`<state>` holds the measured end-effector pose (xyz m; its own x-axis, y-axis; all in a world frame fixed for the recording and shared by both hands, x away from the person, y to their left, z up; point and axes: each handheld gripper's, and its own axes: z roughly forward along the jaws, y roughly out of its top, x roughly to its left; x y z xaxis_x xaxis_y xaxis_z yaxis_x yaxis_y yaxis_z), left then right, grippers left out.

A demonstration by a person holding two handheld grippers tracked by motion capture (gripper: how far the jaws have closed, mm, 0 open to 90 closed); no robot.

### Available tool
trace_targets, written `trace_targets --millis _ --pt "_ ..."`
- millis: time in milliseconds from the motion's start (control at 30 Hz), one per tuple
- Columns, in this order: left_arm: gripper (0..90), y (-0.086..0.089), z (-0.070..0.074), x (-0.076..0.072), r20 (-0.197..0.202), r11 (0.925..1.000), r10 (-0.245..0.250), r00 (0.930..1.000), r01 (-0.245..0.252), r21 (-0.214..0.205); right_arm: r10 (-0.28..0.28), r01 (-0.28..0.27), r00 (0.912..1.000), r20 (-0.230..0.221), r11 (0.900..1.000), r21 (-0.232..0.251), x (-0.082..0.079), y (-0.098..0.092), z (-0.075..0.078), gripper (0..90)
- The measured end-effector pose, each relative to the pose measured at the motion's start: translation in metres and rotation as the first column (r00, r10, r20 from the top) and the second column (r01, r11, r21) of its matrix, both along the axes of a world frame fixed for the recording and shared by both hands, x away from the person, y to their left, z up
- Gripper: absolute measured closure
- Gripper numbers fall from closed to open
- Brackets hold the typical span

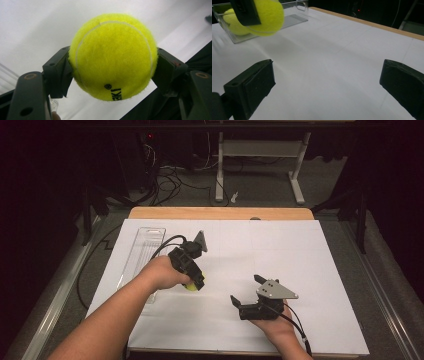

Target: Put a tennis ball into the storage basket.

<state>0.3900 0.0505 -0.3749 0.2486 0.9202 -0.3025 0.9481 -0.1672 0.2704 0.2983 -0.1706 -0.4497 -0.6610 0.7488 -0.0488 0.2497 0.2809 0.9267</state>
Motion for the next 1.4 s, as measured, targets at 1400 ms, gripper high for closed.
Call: trace_targets --millis 1400 --pt "26.8 0.012 -0.003 0.003 -0.013 0.9992 0.027 0.9995 -0.027 0.031 -0.129 0.124 0.9902 0.055 0.9886 0.086 -0.024 -0.086 -0.005 0.5"
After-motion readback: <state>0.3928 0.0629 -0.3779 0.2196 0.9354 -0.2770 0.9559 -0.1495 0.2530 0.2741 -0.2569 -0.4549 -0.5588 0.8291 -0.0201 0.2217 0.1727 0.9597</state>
